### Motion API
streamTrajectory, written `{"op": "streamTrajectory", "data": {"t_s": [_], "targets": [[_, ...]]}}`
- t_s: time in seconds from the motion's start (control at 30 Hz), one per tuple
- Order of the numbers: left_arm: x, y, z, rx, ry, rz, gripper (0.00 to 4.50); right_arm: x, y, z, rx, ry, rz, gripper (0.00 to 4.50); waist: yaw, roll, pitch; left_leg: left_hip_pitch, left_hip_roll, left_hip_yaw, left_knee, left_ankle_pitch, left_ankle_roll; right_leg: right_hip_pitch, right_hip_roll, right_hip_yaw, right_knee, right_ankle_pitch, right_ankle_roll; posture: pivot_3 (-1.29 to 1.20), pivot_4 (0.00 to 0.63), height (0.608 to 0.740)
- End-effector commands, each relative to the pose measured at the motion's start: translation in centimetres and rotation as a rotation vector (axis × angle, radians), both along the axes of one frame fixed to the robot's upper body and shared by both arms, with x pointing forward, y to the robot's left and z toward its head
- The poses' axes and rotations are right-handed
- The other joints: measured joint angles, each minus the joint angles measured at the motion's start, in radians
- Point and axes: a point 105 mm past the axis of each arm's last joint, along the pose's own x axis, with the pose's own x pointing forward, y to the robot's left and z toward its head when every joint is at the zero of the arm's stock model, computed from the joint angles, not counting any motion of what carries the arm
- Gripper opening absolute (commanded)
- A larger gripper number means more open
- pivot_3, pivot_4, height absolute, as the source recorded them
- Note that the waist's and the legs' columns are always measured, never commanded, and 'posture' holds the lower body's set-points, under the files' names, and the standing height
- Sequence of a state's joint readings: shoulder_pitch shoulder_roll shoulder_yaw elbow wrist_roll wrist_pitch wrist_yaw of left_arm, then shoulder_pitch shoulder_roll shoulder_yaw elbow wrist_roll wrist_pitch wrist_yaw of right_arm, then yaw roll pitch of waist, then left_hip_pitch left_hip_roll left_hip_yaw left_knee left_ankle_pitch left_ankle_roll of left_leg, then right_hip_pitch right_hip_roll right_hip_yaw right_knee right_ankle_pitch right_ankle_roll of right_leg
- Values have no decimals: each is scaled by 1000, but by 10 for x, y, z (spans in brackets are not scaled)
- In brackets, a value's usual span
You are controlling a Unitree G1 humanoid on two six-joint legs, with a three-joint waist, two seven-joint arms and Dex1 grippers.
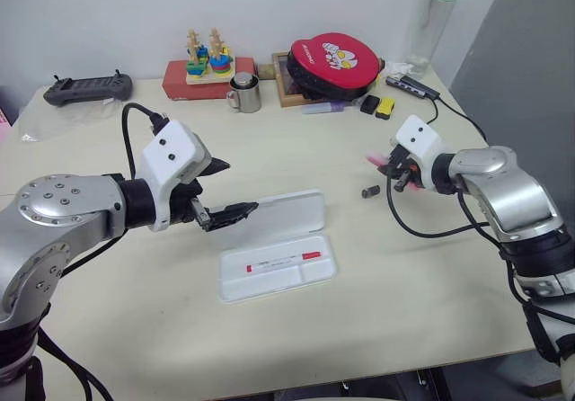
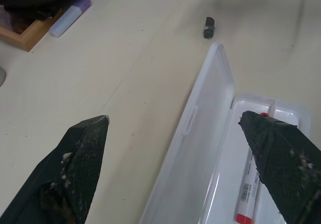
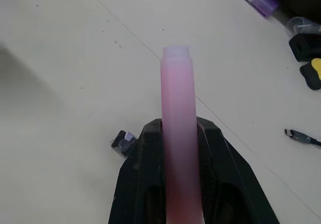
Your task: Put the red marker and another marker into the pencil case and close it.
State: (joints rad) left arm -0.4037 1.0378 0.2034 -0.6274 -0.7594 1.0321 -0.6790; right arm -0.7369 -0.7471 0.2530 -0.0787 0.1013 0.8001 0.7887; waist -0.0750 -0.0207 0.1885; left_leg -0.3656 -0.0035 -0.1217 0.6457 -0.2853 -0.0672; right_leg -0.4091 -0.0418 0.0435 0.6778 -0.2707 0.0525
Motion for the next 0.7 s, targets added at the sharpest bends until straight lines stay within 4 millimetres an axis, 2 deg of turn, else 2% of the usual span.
{"op": "streamTrajectory", "data": {"t_s": [0.03, 0.23, 0.47, 0.7], "targets": [[2, 2, 10, 10, -53, 1, 4500, -15, 2, -4, 6, 24, 38, 428, 3, 0, 0, 0, 0, 0, 0, 0, 0, 0, 0, 0, 0, 0, 0, 0, 150, 740], [2, 3, 10, 14, -54, -2, 4500, -34, 7, -30, 5, 118, 67, 428, 7, 0, 0, 0, 0, 0, 0, 0, 0, 0, 0, 0, -1, 0, 0, 0, 150, 740], [2, 3, 10, 18, -51, -4, 4500, -42, 16, -43, 13, 154, 98, 428, 12, 0, 0, 0, 0, 0, 1, 0, 0, 0, 0, 0, 0, 0, 0, 0, 150, 740], [2, 3, 8, 17, -44, 0, 4500, -44, 23, -39, 52, 158, 112, 2581, 17, 0, 0, 0, 0, 0, 1, 0, 0, 0, 0, 0, 0, 0, 0, 0, 150, 740]]}}
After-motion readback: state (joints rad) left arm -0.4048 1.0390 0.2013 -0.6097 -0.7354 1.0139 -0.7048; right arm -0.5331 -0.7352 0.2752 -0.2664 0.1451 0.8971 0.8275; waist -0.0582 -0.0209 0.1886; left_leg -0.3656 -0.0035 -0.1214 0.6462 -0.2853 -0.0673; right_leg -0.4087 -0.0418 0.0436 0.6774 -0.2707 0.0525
